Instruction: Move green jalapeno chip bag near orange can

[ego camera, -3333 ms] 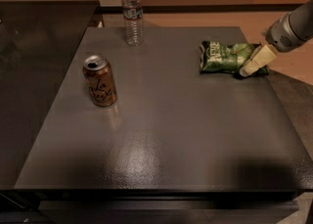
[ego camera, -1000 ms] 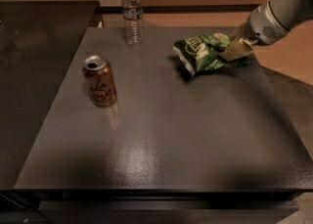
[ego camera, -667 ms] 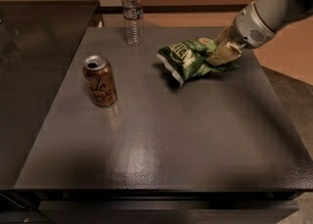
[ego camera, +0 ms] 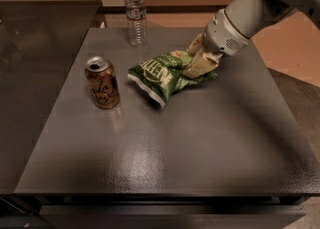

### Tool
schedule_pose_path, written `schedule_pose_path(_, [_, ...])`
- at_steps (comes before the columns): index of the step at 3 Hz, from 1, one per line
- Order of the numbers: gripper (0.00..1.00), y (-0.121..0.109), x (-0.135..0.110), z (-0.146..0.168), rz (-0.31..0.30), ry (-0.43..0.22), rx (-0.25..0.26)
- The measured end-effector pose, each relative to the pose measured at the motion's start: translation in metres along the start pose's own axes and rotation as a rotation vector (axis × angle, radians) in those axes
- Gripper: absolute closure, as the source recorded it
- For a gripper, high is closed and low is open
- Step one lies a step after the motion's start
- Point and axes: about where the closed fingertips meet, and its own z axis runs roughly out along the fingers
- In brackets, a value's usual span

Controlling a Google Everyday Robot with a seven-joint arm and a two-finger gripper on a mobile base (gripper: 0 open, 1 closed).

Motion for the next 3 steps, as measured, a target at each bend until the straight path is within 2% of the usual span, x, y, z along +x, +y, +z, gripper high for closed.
schedule_pose_path(1, [1.00, 0.011, -0.025, 0.019, -0.100, -0.006, -0.050])
schedule_pose_path(2, [0.83, 0.010, -0.037, 0.031, -0.146, 0.004, -0.056])
schedule_pose_path(3, [0.59, 0.007, -0.037, 0.041, -0.155, 0.023, -0.051])
